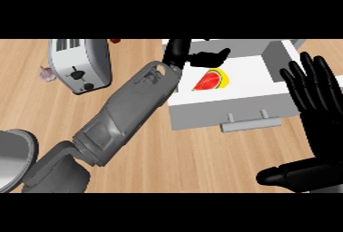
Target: Pick up the cup, place it into the drawer and close the drawer
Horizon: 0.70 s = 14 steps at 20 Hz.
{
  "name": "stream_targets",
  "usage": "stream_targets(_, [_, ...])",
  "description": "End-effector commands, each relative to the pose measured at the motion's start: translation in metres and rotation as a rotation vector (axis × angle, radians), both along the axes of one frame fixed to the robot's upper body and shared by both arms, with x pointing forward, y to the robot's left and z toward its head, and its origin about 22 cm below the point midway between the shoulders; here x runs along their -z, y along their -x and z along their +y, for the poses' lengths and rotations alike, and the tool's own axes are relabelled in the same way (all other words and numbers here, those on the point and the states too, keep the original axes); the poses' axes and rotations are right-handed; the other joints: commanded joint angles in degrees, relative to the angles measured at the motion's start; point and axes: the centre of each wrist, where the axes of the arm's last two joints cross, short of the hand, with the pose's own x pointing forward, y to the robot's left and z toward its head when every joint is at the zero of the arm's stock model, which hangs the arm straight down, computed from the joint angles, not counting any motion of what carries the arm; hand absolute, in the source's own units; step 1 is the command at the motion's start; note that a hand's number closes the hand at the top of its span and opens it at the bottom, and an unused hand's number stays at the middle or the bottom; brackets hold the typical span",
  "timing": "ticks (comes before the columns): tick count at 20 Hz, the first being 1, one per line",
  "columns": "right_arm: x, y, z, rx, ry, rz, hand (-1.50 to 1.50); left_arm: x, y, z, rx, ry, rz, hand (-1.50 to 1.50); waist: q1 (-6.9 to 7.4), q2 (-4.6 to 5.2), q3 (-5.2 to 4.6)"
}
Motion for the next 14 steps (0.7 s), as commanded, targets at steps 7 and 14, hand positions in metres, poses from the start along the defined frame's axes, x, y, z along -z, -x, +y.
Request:
stream_targets(7, [0.01, 0.0, 0.0, -0.042, -0.054, 0.019, -1.5, -0.006, 0.011, -0.011, 0.08, 0.191, -0.023, -1.5, 1.31, -0.32, -0.01])
stream_targets(14, [0.002, 0.014, -0.027, -0.059, -0.038, 0.003, -1.5, -0.027, 0.01, -0.013, 0.143, 0.356, -0.044, -1.5, 4.89, -1.24, -0.06])
